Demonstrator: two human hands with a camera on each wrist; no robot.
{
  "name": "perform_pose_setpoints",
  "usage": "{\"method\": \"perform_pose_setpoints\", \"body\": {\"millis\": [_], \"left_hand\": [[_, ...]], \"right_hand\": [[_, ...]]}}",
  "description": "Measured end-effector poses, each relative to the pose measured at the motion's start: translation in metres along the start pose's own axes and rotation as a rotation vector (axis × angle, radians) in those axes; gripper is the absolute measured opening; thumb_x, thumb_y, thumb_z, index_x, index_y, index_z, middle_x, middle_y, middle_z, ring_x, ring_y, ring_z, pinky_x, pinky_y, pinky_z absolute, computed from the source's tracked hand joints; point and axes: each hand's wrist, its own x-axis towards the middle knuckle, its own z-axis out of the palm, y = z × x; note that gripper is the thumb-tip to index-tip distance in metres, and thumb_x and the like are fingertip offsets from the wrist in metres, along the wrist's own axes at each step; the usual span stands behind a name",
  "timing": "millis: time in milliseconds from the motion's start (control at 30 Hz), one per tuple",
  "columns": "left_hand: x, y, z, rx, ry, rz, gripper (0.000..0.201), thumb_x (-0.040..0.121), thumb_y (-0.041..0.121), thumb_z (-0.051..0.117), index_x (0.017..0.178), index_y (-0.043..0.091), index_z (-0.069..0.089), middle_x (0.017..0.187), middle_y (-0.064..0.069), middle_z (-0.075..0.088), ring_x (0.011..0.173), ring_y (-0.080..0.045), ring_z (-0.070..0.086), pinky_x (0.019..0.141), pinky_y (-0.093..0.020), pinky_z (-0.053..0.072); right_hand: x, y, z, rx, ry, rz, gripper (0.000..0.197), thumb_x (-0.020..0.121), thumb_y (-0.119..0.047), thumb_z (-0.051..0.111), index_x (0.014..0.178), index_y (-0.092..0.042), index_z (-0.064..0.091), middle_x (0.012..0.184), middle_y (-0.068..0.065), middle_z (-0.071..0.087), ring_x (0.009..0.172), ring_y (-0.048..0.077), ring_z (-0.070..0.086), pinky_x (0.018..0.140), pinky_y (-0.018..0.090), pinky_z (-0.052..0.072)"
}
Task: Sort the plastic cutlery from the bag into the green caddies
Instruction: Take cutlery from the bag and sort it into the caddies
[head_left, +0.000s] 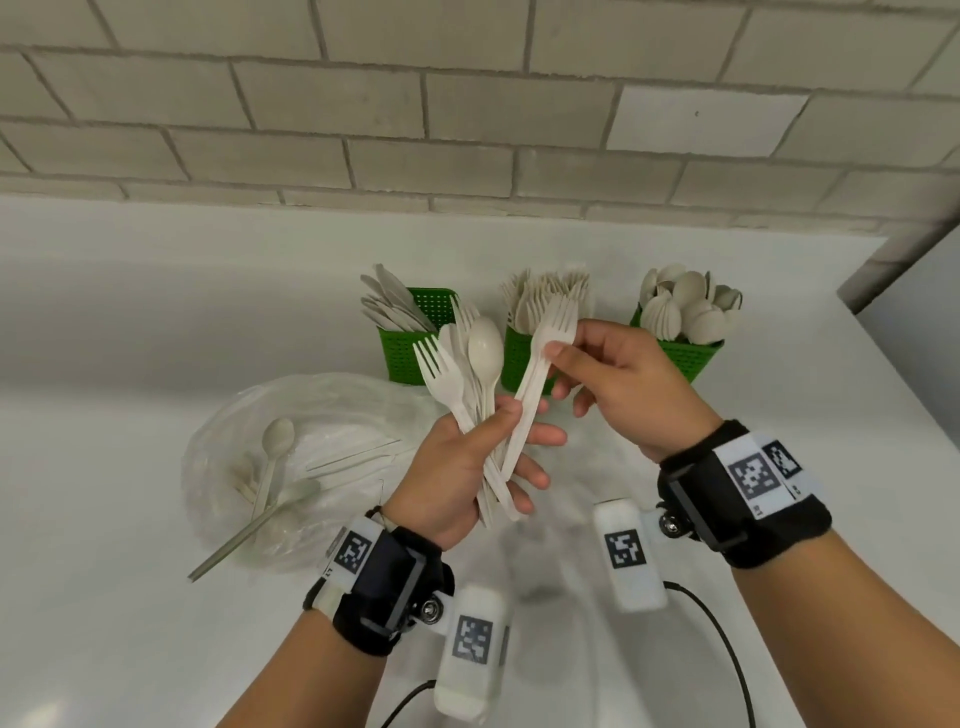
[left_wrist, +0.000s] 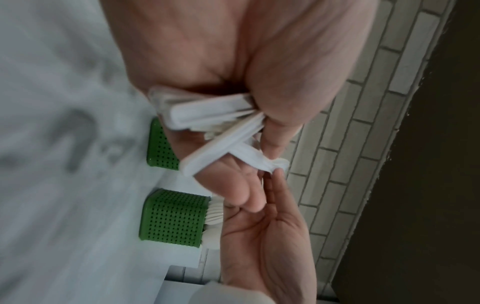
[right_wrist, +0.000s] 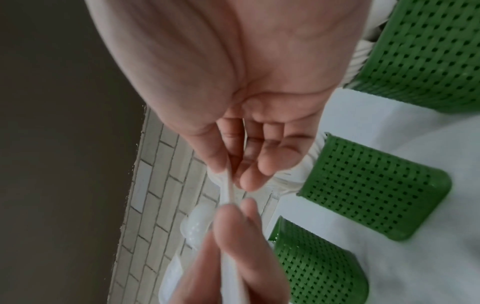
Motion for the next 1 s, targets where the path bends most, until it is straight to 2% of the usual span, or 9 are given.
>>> {"method": "perform_pose_setpoints", "body": {"millis": [200,300,400,500,600,700,800,900,1000], "left_hand": [[0.004,-0.012,0.008,0.026,-0.003,0.033,0.028,0.092,0.024,0.054,0.103,0.001,0.065,0.067,-0.008,0.059,0.040,-0.015,0.042,0.040,-0.024,0.043],[0.000,-0.016,0.008,0.032,-0.055,-0.043,0.031,0.091,0.032,0.054,0.101,0.007,0.069,0.062,-0.005,0.050,0.039,-0.012,0.032,0.038,-0.020,0.034],[-0.004,-0.020,0.008,0.088,-0.103,-0.108,0.035,0.090,0.039,0.054,0.100,0.011,0.072,0.059,-0.003,0.043,0.040,-0.010,0.025,0.037,-0.017,0.024],[-0.003,-0.022,0.007,0.130,-0.081,-0.126,0.038,0.092,0.040,0.052,0.106,0.010,0.071,0.062,-0.004,0.050,0.038,-0.010,0.029,0.036,-0.016,0.021],[0.002,-0.023,0.000,0.102,0.064,-0.092,0.037,0.095,0.039,0.051,0.107,0.011,0.072,0.075,-0.004,0.062,0.040,-0.011,0.039,0.035,-0.017,0.024],[0.006,-0.021,-0.006,0.023,0.153,-0.070,0.038,0.094,0.039,0.051,0.106,0.009,0.071,0.076,-0.003,0.063,0.041,-0.011,0.040,0.036,-0.018,0.027],[0.006,-0.018,-0.005,0.025,0.134,-0.071,0.037,0.095,0.037,0.050,0.105,0.008,0.070,0.074,-0.002,0.063,0.039,-0.011,0.039,0.036,-0.018,0.027],[0.005,-0.017,-0.004,0.032,0.121,-0.069,0.037,0.096,0.037,0.050,0.104,0.007,0.070,0.073,-0.003,0.063,0.039,-0.011,0.039,0.037,-0.018,0.028],[0.005,-0.018,-0.005,0.027,0.130,-0.068,0.036,0.097,0.036,0.049,0.104,0.007,0.070,0.074,-0.003,0.063,0.039,-0.011,0.040,0.037,-0.019,0.029]], "right_hand": [[-0.009,-0.002,-0.015,0.144,0.054,-0.007,0.015,0.091,-0.007,0.063,0.101,0.003,0.067,0.081,0.011,0.068,0.060,0.011,0.061,0.049,0.022,0.048],[-0.011,-0.001,-0.024,0.222,-0.025,0.045,0.021,0.088,0.000,0.063,0.108,0.006,0.061,0.082,0.011,0.071,0.060,0.014,0.064,0.049,0.022,0.051],[-0.013,0.001,-0.026,0.185,-0.115,0.039,0.026,0.086,0.004,0.063,0.111,-0.003,0.058,0.080,0.010,0.068,0.056,0.017,0.063,0.050,0.025,0.054],[-0.012,-0.005,-0.031,0.091,-0.078,-0.049,0.030,0.087,0.006,0.063,0.113,-0.007,0.056,0.079,0.007,0.066,0.055,0.017,0.062,0.053,0.028,0.056],[-0.001,-0.019,-0.050,-0.024,0.167,-0.196,0.032,0.088,0.003,0.065,0.114,-0.010,0.054,0.083,0.005,0.066,0.057,0.022,0.066,0.059,0.036,0.059],[0.015,-0.030,-0.063,-0.165,0.326,-0.317,0.027,0.089,-0.004,0.066,0.110,-0.016,0.054,0.086,0.006,0.066,0.064,0.026,0.069,0.065,0.042,0.060],[0.027,-0.029,-0.058,-0.303,0.328,-0.361,0.022,0.091,-0.014,0.065,0.106,-0.025,0.054,0.084,0.003,0.069,0.067,0.019,0.071,0.070,0.045,0.059],[0.035,-0.028,-0.050,-0.364,0.275,-0.402,0.019,0.091,-0.022,0.062,0.104,-0.034,0.055,0.085,0.006,0.070,0.070,0.020,0.071,0.071,0.048,0.058],[0.041,-0.033,-0.045,-0.448,0.167,-0.416,0.018,0.090,-0.030,0.058,0.107,-0.035,0.054,0.087,0.004,0.070,0.075,0.023,0.071,0.074,0.050,0.056]]}}
